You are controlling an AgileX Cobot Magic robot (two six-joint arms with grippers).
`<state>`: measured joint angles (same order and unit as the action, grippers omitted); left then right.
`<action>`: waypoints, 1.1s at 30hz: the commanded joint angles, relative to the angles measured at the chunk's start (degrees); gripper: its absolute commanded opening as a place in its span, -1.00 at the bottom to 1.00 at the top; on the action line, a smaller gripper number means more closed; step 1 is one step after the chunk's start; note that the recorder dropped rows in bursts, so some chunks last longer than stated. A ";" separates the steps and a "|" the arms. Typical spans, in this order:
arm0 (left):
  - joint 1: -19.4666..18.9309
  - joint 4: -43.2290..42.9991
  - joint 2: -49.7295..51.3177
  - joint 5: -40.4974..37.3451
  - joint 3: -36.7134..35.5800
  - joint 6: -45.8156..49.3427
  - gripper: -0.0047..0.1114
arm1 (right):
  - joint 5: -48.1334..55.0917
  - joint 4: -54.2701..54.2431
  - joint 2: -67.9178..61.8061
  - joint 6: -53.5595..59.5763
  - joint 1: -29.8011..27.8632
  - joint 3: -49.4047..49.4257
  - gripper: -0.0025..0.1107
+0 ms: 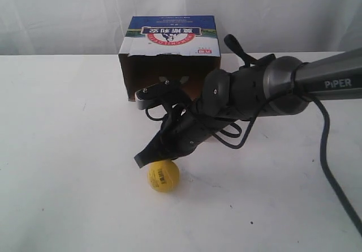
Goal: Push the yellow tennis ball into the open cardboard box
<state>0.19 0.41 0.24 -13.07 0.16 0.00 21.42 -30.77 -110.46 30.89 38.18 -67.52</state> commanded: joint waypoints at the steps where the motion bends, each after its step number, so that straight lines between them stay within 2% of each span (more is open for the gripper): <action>1: 0.06 0.40 -0.24 -0.10 -0.16 0.00 -0.92 | 0.96 0.20 -0.32 0.42 0.19 -1.98 -0.96; 14: 0.06 0.40 -0.24 -0.10 -0.16 0.00 -0.92 | -1.38 0.11 1.30 0.42 0.19 -2.65 -0.96; 20: 0.06 0.40 -0.24 -0.10 -0.16 0.00 -0.92 | 9.34 -1.15 6.51 0.54 0.19 -2.65 -0.96; 24: 0.06 0.40 -0.24 -0.10 -0.16 0.00 -0.92 | 14.19 -5.86 6.71 6.41 0.68 -2.65 -0.96; 29: 0.06 0.40 -0.24 -0.10 -0.16 0.00 -0.92 | 9.67 -13.83 4.02 14.16 2.37 -2.78 -0.96; 33: 0.06 0.40 -0.24 -0.10 -0.16 0.00 -0.92 | 2.95 -14.68 1.32 16.78 3.73 -4.60 -0.96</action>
<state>0.19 0.41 0.24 -13.07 0.16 0.00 29.44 -43.93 -107.64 44.99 41.08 -70.72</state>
